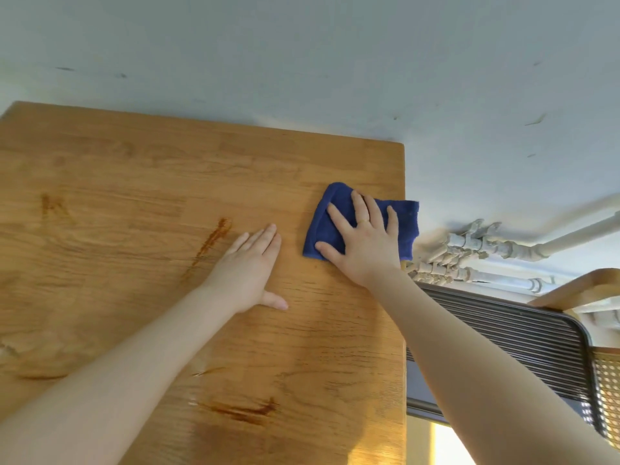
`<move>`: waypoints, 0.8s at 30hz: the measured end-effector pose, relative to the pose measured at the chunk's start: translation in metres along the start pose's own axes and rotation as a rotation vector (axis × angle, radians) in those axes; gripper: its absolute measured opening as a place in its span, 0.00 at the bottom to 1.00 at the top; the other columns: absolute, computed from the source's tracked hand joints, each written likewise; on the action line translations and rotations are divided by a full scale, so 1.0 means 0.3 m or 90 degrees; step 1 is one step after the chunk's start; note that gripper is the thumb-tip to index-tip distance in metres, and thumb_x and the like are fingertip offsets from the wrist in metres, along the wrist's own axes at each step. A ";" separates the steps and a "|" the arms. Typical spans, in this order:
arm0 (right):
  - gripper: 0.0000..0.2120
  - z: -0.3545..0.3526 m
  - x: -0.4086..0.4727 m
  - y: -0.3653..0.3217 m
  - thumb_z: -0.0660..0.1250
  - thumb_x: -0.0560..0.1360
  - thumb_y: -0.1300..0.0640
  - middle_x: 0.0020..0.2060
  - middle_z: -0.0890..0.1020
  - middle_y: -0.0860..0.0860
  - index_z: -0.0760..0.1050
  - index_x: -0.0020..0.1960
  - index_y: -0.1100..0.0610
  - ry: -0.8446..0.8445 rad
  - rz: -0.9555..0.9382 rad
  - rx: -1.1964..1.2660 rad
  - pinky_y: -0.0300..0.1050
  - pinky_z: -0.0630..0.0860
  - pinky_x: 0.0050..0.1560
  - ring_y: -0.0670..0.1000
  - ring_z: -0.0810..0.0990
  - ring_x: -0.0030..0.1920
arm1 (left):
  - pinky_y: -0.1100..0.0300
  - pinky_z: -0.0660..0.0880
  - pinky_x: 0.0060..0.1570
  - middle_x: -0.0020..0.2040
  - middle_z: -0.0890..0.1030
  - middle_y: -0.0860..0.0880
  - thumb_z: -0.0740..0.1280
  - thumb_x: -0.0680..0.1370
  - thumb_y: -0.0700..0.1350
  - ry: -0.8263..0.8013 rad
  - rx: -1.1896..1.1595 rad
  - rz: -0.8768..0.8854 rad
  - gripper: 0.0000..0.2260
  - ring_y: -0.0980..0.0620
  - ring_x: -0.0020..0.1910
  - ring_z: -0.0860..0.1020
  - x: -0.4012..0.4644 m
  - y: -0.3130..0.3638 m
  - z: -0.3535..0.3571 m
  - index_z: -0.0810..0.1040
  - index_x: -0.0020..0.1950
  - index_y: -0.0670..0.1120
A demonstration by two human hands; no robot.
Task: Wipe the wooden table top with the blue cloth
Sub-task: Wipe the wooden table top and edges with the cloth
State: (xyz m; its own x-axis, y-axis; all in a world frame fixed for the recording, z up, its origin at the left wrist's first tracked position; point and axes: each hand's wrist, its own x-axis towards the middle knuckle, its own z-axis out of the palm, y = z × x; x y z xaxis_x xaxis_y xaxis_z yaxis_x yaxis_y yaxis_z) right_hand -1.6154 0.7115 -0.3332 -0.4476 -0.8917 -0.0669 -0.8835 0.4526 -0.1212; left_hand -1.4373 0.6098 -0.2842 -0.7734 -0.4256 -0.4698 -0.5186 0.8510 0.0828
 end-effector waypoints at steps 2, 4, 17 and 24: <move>0.33 0.020 -0.069 -0.023 0.49 0.72 0.31 0.75 0.55 0.56 0.56 0.74 0.42 0.021 -0.082 -0.005 0.64 0.45 0.70 0.58 0.52 0.75 | 0.57 0.37 0.72 0.77 0.38 0.44 0.68 0.66 0.66 0.007 -0.007 -0.002 0.54 0.50 0.76 0.42 0.009 0.004 -0.002 0.40 0.76 0.41; 0.32 0.035 -0.110 -0.033 0.49 0.72 0.31 0.74 0.60 0.57 0.61 0.72 0.43 0.028 -0.139 -0.013 0.65 0.49 0.69 0.59 0.57 0.74 | 0.57 0.37 0.72 0.77 0.38 0.44 0.69 0.66 0.65 0.010 -0.019 -0.003 0.54 0.50 0.76 0.42 0.013 0.003 -0.001 0.40 0.76 0.42; 0.31 0.015 0.053 -0.067 0.50 0.74 0.32 0.76 0.51 0.55 0.53 0.74 0.41 0.012 -0.062 0.005 0.61 0.42 0.71 0.56 0.47 0.75 | 0.58 0.36 0.71 0.77 0.37 0.46 0.69 0.66 0.65 0.039 -0.072 -0.001 0.53 0.51 0.76 0.41 0.004 -0.009 0.024 0.41 0.76 0.42; 0.31 0.040 -0.087 -0.097 0.52 0.71 0.31 0.74 0.61 0.56 0.63 0.71 0.42 0.011 -0.129 0.007 0.66 0.51 0.68 0.59 0.59 0.73 | 0.58 0.39 0.72 0.77 0.39 0.47 0.73 0.66 0.60 0.046 -0.131 -0.003 0.53 0.51 0.76 0.42 0.004 -0.002 0.009 0.43 0.77 0.43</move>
State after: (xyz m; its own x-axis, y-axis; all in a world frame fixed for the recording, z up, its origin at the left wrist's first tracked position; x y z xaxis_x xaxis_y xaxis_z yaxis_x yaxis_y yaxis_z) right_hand -1.5763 0.7218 -0.3397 -0.2633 -0.9644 -0.0231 -0.9541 0.2638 -0.1419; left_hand -1.4369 0.6096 -0.2872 -0.7912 -0.4562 -0.4072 -0.5798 0.7712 0.2627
